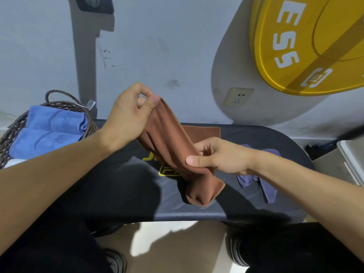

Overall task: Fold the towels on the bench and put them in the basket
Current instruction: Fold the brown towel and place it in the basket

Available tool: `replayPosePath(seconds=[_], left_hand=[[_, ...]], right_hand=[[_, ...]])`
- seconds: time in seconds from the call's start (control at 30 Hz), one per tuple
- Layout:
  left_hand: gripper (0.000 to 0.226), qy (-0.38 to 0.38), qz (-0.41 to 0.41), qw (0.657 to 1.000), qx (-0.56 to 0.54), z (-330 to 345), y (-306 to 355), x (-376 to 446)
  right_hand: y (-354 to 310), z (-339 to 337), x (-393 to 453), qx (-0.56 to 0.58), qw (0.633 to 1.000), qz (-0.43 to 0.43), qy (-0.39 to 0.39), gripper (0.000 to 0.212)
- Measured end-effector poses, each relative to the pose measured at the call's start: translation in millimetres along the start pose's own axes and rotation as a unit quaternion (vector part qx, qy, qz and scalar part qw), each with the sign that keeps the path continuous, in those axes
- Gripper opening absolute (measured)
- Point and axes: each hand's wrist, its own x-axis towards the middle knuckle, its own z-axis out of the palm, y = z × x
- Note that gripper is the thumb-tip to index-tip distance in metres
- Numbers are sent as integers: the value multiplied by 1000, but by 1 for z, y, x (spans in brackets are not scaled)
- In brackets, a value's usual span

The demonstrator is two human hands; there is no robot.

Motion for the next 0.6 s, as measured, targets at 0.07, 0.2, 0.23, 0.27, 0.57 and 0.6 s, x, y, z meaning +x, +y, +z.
replayPosePath(seconds=[0.07,0.2,0.23,0.27,0.57,0.6], left_hand=[[17,23,-27,999,8,-3,-7,4],[20,-4,-53,997,58,-6,-19,7],[20,-35,-58,995,74,-7,-21,7],[19,-71,-63,992,86,-7,-22,8],[22,-218,-202,952,70,-11,-36,15],[21,-190,-222,955,57,-9,-38,18]], right_hand=[[6,-14,-7,-79,994,45,-60,37],[13,-43,-21,-192,968,99,-128,21],[12,-50,-24,-196,965,105,-135,21],[11,-58,-28,-197,963,110,-144,18],[23,-110,-48,54,992,59,-98,13],[26,-112,-44,95,992,57,-59,14]])
